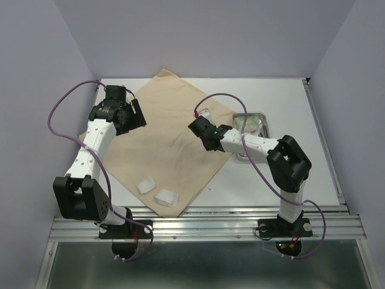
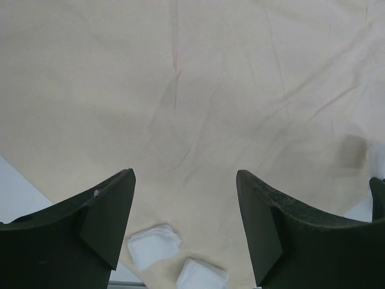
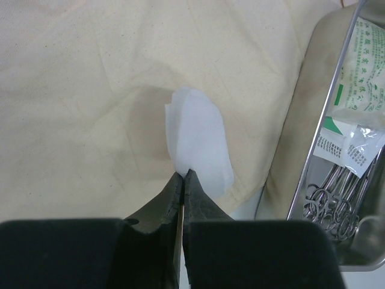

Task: Prepare the surgical pack
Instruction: Pick up the medical item from the surgical kit, then place the medical item in the surgical kit, then adjust the medical item in the surgical kit.

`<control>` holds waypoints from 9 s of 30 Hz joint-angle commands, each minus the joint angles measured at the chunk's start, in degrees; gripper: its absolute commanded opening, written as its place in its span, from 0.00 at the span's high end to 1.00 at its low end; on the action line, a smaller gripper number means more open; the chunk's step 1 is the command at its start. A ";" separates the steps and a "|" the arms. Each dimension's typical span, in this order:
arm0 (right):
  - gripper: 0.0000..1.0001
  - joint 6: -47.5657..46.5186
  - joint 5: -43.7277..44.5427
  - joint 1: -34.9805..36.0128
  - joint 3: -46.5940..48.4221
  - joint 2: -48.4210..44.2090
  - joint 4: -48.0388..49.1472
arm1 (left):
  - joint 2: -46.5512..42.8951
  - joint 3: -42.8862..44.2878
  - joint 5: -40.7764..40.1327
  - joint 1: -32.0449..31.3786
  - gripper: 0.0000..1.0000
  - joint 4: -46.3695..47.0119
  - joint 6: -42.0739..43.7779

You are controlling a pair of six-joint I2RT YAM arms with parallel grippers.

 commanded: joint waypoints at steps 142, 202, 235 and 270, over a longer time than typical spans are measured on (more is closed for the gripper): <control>0.46 -24.53 -36.04 0.92 42.88 25.93 -16.72 | -14.08 -1.04 -6.12 4.16 0.20 -8.68 -2.95; 0.37 45.17 -31.65 0.92 -19.54 -2.03 43.93 | -12.50 -2.36 -5.85 4.25 0.20 -6.92 -1.28; 0.30 60.37 -26.56 0.39 -23.85 -1.58 42.71 | -13.55 -2.71 -6.03 4.25 0.20 -7.28 -1.19; 0.67 56.38 -26.11 0.39 -20.43 1.49 41.12 | -13.82 -3.06 -5.50 4.25 0.20 -7.10 -1.19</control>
